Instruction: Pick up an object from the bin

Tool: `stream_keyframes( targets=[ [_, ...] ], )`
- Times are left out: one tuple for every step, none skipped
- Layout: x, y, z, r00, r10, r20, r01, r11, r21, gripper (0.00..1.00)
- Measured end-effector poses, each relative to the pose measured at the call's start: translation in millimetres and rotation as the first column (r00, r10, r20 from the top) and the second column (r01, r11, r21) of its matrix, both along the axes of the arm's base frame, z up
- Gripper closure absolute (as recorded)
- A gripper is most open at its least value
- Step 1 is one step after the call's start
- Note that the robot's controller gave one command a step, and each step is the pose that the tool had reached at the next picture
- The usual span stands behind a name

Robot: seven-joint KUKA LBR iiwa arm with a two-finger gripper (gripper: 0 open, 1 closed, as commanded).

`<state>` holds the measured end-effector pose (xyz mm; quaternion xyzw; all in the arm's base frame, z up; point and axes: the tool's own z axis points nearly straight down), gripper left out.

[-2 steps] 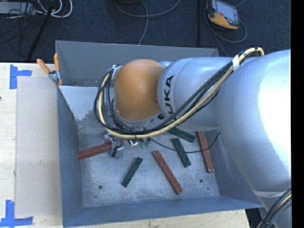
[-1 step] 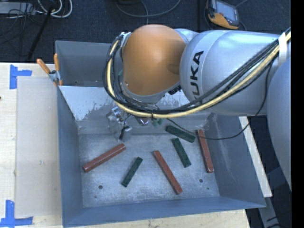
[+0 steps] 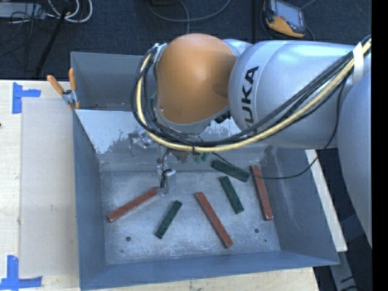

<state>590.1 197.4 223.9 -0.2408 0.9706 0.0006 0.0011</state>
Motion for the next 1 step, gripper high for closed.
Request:
stream_keyframes(
  targets=[
    [-8.5,7.8,-154.2,1.000,-0.009,-0.009,0.009,1.000,-0.003,0.00]
  ],
)
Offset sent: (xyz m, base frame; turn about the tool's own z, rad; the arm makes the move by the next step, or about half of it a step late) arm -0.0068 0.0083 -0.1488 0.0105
